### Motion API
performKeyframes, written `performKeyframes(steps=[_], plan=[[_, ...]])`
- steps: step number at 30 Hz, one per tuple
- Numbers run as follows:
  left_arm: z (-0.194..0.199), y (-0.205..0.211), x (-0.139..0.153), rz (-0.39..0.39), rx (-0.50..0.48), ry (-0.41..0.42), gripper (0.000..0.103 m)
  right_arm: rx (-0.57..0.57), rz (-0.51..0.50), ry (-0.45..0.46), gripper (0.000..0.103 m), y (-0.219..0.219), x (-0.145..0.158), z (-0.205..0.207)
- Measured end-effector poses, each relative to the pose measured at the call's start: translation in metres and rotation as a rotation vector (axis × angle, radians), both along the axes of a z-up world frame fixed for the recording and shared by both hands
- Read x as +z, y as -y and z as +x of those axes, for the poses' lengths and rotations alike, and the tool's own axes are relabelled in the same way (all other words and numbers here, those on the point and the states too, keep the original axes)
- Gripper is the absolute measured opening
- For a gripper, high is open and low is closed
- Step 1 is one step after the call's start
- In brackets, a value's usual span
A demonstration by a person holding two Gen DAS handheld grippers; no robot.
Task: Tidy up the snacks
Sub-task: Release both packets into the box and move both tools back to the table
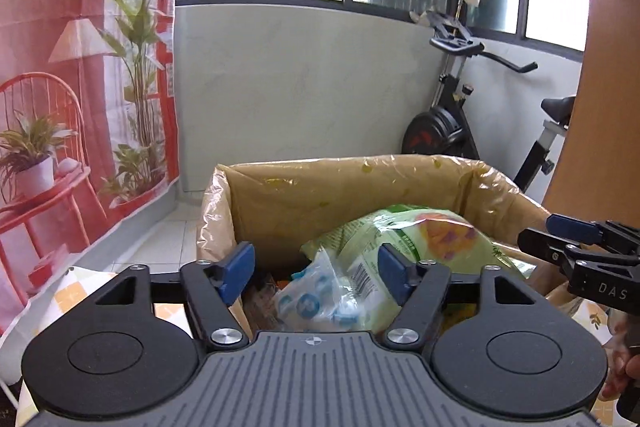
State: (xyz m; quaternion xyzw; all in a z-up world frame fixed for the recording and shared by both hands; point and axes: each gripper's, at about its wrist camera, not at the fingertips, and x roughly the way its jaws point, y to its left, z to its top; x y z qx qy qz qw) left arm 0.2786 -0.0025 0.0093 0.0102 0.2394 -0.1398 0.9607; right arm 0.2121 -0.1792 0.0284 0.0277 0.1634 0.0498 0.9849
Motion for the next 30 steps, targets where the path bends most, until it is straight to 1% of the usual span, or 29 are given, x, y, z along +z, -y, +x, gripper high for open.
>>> performKeyframes(steps=[6,11,15,18,21,25,30], plan=[[-0.024,-0.001,0.006,-0.007,-0.002,0.036,0.073,-0.007,0.005,0.028,0.062,0.004,0.002,-0.02],[-0.046,-0.008,0.008,-0.047,0.012,0.057,0.073,-0.003,0.005,0.055,0.062,0.002,0.003,-0.044],[-0.063,-0.014,0.008,-0.06,0.024,0.073,0.073,-0.002,0.01,0.082,0.062,0.003,0.001,-0.066],[-0.077,-0.018,0.007,-0.079,0.042,0.071,0.073,-0.011,0.02,0.095,0.062,0.005,-0.002,-0.08],[-0.092,-0.023,0.003,-0.099,0.046,0.073,0.073,-0.027,0.028,0.103,0.062,0.009,-0.006,-0.094],[-0.107,-0.02,-0.008,-0.058,0.047,0.087,0.073,-0.036,0.031,0.108,0.062,0.012,-0.015,-0.109],[-0.11,-0.022,-0.031,-0.076,0.054,0.024,0.072,-0.057,0.037,0.071,0.062,0.019,-0.036,-0.116]])
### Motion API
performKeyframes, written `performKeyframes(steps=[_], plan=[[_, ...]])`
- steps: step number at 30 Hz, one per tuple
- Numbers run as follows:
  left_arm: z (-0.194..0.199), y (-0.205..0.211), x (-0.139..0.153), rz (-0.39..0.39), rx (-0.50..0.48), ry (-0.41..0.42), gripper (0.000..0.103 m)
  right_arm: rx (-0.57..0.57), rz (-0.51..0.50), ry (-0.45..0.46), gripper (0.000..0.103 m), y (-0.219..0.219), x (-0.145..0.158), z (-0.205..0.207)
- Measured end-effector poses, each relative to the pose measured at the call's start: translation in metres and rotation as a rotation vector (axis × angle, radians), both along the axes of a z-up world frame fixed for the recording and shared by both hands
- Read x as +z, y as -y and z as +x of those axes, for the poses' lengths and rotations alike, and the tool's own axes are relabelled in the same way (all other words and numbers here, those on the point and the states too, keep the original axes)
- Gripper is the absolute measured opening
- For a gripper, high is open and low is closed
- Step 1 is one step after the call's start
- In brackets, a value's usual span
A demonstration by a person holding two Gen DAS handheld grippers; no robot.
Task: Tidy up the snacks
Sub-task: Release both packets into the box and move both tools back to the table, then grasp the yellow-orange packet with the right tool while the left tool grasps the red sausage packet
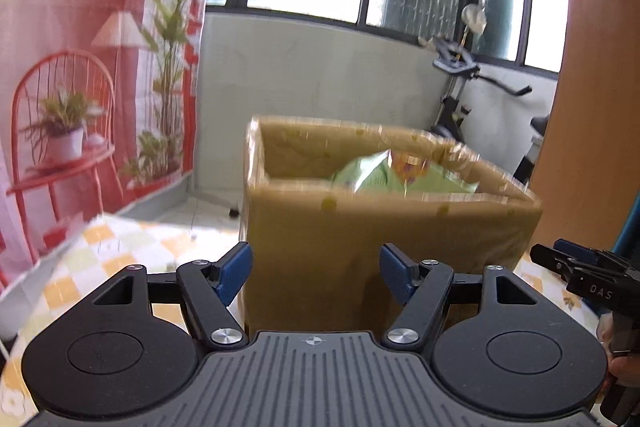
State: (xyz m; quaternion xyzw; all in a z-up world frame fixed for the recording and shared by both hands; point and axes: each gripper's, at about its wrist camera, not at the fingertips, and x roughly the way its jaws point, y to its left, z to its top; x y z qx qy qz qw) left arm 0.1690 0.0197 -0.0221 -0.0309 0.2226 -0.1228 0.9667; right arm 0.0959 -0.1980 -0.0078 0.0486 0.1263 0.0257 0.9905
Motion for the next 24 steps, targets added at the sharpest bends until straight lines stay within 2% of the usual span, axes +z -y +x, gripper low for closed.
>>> performKeyframes(steps=[7,14,23,24], plan=[[0.002,0.007,-0.037,-0.017,-0.033,-0.085,0.072,-0.037,0.021,-0.085,0.062,0.008,-0.039,0.002],[0.015,0.019,-0.072,0.001,-0.056,-0.177,0.072,-0.063,-0.006,-0.204,0.062,0.012,-0.081,0.015],[0.026,0.015,-0.09,-0.001,-0.037,-0.237,0.072,-0.152,0.047,-0.366,0.062,0.033,-0.114,0.048],[0.026,0.015,-0.092,-0.002,-0.034,-0.242,0.072,-0.16,0.052,-0.384,0.059,0.035,-0.116,0.052]])
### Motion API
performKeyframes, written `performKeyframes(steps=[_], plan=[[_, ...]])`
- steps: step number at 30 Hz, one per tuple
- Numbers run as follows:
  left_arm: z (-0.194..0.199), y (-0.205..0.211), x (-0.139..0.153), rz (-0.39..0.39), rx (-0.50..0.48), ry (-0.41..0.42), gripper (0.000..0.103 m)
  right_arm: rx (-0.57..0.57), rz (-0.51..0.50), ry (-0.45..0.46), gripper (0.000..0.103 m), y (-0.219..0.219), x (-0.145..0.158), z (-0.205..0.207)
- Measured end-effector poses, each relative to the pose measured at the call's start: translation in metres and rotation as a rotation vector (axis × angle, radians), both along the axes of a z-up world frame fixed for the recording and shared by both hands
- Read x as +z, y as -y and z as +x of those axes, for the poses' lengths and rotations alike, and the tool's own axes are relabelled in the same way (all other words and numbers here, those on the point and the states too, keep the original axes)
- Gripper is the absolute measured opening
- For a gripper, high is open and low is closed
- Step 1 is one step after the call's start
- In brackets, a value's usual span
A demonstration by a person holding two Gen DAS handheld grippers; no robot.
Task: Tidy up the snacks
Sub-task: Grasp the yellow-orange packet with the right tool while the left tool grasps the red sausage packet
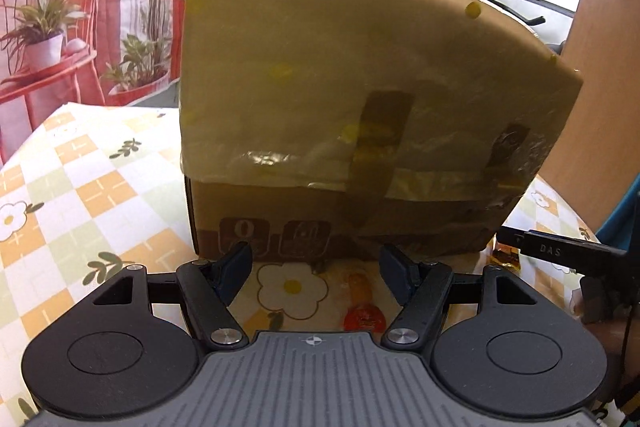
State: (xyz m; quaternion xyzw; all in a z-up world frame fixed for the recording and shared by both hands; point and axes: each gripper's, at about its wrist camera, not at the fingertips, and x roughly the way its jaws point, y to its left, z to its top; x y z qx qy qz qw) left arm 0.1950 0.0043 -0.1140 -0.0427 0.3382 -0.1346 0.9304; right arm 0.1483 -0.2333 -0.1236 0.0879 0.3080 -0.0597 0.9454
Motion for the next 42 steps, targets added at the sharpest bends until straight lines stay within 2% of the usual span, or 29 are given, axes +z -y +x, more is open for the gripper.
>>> performKeyframes(steps=[2,8,12,15,25,30,39,40,41,42], plan=[[0.001,-0.001,-0.002,0.001,0.002,-0.008,0.072,0.003,0.005,-0.027,0.056,0.0,-0.003,0.006],[0.001,0.002,-0.01,-0.006,0.005,-0.039,0.072,0.024,-0.064,-0.078,0.057,-0.009,-0.009,0.019],[-0.004,0.006,-0.017,-0.007,-0.013,-0.058,0.072,0.053,-0.097,-0.083,0.043,-0.016,-0.012,0.019],[-0.005,0.01,-0.021,-0.006,-0.028,-0.07,0.072,0.063,-0.09,-0.081,0.039,-0.018,-0.013,0.014],[-0.004,0.026,-0.029,-0.001,-0.073,-0.072,0.071,0.085,-0.127,-0.063,0.038,-0.025,-0.015,0.01],[0.004,0.027,-0.038,-0.003,-0.035,-0.098,0.051,0.094,-0.114,-0.057,0.038,-0.021,-0.016,0.014],[0.008,0.029,-0.04,-0.012,-0.024,-0.08,0.047,0.092,-0.107,-0.051,0.038,-0.019,-0.018,0.013],[0.008,0.031,-0.041,-0.011,-0.025,-0.077,0.042,0.092,-0.107,-0.05,0.038,-0.019,-0.018,0.012],[0.008,0.031,-0.041,-0.023,-0.032,-0.081,0.029,0.092,-0.109,-0.05,0.038,-0.02,-0.018,0.012],[0.008,0.032,-0.042,-0.04,-0.04,-0.088,0.03,0.092,-0.109,-0.049,0.038,-0.02,-0.018,0.012]])
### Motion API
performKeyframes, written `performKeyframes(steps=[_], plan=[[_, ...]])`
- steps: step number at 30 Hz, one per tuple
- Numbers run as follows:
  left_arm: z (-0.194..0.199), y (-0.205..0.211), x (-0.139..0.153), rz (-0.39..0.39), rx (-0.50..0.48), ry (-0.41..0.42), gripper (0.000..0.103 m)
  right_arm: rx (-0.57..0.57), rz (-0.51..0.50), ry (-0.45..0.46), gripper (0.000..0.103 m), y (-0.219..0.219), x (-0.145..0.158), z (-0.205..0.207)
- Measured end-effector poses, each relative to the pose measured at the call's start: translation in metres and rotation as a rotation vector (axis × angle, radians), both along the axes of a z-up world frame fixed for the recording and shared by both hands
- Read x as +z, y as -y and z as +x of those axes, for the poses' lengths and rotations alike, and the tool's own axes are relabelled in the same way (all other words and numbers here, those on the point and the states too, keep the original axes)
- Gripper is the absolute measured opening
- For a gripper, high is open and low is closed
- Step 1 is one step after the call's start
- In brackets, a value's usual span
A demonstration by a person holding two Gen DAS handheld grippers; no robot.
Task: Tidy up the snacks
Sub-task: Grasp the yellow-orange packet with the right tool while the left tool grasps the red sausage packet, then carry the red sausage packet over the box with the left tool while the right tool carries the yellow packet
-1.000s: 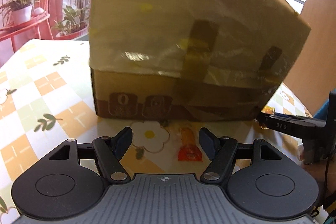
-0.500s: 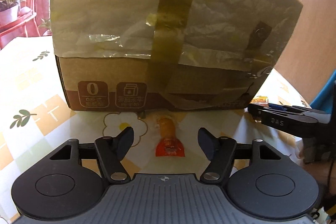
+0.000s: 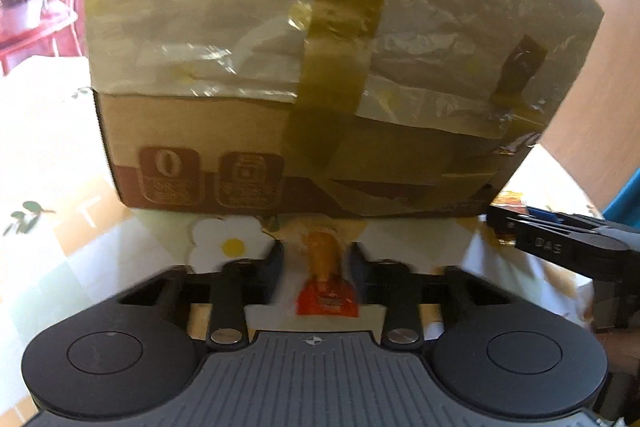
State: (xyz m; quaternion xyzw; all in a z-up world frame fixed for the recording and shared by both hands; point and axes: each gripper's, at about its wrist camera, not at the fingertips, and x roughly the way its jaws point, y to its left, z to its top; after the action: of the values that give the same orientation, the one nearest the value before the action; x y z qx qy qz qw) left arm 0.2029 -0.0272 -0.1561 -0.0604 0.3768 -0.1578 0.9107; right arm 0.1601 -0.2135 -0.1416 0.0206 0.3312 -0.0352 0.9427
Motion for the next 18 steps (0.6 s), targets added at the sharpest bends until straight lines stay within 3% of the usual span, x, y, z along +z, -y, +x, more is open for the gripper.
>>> performKeyframes(steps=[3,5,18], plan=[[-0.005,0.008,-0.004,-0.005,-0.004,0.011,0.028,0.001,0.004,0.001,0.038,0.001,0.0,0.0],[-0.012,0.008,-0.003,0.001,0.007,0.021,0.022,0.001,0.008,0.002,0.038,0.002,0.0,0.0],[-0.039,0.0,-0.001,0.01,0.015,0.036,0.019,0.002,0.025,0.005,0.038,0.004,0.0,-0.001]])
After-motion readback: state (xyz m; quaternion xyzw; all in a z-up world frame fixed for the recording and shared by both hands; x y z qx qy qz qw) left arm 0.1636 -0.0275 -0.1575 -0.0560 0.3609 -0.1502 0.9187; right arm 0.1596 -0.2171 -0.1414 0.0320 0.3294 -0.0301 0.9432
